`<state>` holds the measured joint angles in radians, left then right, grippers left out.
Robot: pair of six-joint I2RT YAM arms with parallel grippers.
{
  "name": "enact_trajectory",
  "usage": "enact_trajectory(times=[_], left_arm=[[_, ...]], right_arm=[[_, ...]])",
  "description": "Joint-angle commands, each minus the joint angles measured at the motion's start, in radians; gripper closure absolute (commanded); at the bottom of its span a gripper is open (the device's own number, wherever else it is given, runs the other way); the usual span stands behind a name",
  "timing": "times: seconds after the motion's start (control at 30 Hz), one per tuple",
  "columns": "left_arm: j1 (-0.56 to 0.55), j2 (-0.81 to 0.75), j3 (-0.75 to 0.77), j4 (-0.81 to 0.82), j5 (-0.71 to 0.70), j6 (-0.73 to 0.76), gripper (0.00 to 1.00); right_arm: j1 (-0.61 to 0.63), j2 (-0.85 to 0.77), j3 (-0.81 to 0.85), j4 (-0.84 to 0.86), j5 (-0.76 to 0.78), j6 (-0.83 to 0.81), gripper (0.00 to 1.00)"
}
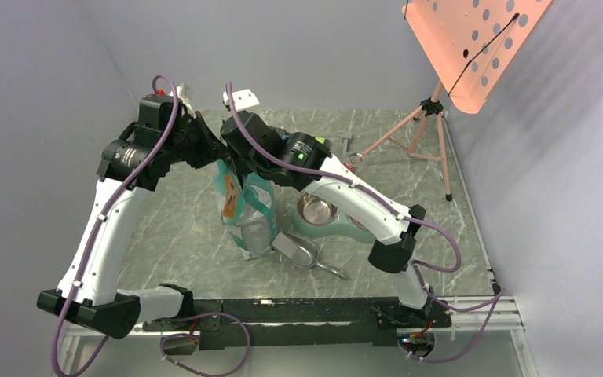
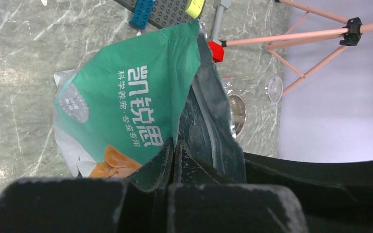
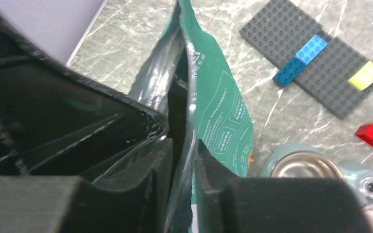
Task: Serve the pet food
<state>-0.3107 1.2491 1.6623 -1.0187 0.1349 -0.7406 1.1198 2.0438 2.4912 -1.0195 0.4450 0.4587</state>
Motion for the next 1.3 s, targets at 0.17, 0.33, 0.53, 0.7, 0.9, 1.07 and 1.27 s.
enact_trajectory(times=[0.17,0.33,0.53,0.7,0.9,1.07,1.27], left_arm=[[-0.004,-0.052,-0.045,-0.074,-0.041,0.028,0.83],[-0.049,-0.055,-0.12,0.003,-0.027,0.009,0.63],[-0.066,-0.048,-0.126,-0.032,-0.13,0.054,0.69],[-0.064,-0.056,-0.013,-0.11,-0.301,0.119,1.0],[-0.058,0.009,0.357,-0.456,-0.705,0.102,1.0],[-0.039,0.027,0.569,-0.537,-0.88,0.21,1.0],[-0.035,-0.016,0.485,-0.385,-0.767,0.398,1.0]], right_arm=[[0.027,-0.061,0.0,0.056,0.018,-0.047,1.0],[0.072,-0.058,0.013,0.148,-0.019,-0.113,1.0],[0.08,-0.086,-0.021,0.211,-0.003,-0.121,1.0],[0.066,-0.133,-0.137,0.29,-0.02,-0.107,1.0],[0.055,-0.046,-0.026,0.398,-0.184,-0.072,1.0],[0.051,-0.02,-0.015,0.621,-0.364,0.07,1.0],[0.03,-0.078,-0.178,0.775,-0.453,0.226,1.0]])
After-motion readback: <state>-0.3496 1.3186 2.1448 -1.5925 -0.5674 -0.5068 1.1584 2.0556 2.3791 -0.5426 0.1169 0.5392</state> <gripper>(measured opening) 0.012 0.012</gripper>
